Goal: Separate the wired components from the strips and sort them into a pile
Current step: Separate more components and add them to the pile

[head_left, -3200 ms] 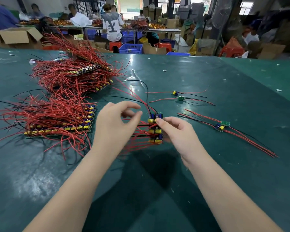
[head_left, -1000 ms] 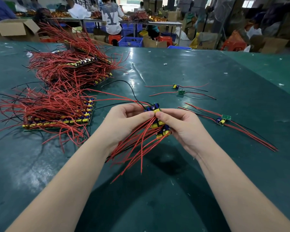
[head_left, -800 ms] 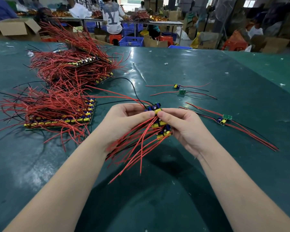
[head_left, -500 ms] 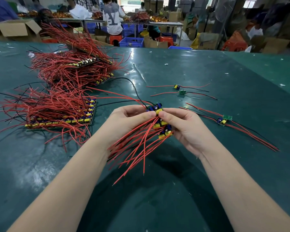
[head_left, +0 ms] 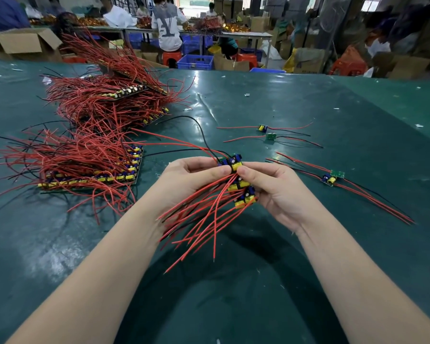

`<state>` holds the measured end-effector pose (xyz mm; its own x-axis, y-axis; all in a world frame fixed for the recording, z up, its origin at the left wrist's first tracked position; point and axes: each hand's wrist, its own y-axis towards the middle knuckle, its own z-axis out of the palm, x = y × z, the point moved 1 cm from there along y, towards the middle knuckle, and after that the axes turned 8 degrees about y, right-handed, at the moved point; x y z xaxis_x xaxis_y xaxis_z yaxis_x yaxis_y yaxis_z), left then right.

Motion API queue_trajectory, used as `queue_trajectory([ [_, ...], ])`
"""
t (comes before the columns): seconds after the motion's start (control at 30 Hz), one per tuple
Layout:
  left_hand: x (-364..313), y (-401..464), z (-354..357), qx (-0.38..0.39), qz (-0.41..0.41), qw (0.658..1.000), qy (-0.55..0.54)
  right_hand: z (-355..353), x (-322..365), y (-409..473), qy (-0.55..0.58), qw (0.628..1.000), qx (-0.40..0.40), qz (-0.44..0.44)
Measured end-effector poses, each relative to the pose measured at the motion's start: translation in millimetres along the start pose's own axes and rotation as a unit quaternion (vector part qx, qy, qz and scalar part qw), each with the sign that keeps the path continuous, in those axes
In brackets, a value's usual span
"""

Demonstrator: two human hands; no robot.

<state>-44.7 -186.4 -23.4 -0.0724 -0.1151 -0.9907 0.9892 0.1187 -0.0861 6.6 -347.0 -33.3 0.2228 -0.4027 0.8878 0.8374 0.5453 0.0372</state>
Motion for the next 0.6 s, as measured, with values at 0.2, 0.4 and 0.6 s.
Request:
queue_trajectory([
  [0.2,0.2,-1.2,1.8,0.002,-0.012,0.999,-0.033,-0.8,-0.5,-0.1,0.009,1.000,0.011,0.005],
  [0.4,-0.7,-0.1,1.1,0.002,-0.012,1.000,-0.011,-0.8,-0.9,0.3,0.013,1.000,0.011,0.005],
  [0.6,3.1,2.3,-1.6,0.001,0.016,0.999,0.047,-0.8,3.4,-2.0,-0.031,0.999,0.001,-0.007],
])
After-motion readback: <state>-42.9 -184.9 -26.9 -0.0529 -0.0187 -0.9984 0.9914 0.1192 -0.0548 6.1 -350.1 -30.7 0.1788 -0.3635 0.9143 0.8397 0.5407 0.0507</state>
